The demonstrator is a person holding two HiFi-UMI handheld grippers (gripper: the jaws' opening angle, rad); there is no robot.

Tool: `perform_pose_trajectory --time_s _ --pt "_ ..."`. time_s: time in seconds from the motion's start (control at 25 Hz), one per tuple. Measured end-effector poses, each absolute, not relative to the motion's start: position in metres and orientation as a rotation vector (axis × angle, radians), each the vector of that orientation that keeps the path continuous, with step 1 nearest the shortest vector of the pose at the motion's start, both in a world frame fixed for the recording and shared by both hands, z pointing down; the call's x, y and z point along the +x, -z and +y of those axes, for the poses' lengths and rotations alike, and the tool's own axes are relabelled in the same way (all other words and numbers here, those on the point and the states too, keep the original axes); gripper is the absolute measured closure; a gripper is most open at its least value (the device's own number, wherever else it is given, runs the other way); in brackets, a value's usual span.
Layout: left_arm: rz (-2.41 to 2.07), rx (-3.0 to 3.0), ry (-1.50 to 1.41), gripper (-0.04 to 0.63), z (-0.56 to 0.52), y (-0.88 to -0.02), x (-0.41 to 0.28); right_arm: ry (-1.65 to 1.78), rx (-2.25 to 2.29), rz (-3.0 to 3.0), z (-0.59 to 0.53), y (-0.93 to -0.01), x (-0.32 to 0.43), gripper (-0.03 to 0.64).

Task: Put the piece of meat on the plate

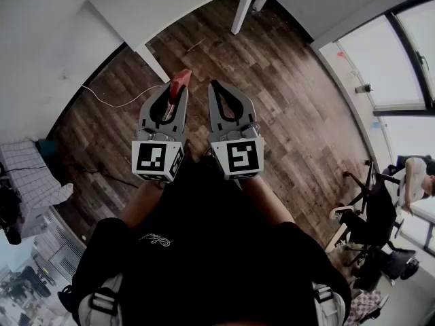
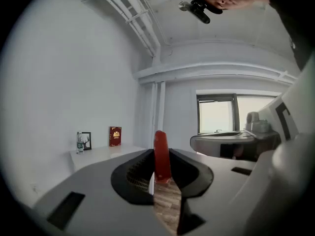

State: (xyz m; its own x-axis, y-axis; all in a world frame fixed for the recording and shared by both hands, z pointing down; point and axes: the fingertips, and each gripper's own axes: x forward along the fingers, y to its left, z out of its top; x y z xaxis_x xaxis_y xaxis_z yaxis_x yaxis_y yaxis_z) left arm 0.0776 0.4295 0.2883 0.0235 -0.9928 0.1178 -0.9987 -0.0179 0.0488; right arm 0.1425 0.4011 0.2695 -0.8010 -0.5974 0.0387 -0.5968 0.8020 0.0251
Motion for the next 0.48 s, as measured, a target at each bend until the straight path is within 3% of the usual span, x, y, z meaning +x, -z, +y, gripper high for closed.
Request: perform_pose_trajectory --time_s 0.48 --pt "-2.048 2.163 -0.082 0.511 0.403 -0.308 0.057 -0.035 1.051 -2.849 0.375 -0.294 0.144 0.595"
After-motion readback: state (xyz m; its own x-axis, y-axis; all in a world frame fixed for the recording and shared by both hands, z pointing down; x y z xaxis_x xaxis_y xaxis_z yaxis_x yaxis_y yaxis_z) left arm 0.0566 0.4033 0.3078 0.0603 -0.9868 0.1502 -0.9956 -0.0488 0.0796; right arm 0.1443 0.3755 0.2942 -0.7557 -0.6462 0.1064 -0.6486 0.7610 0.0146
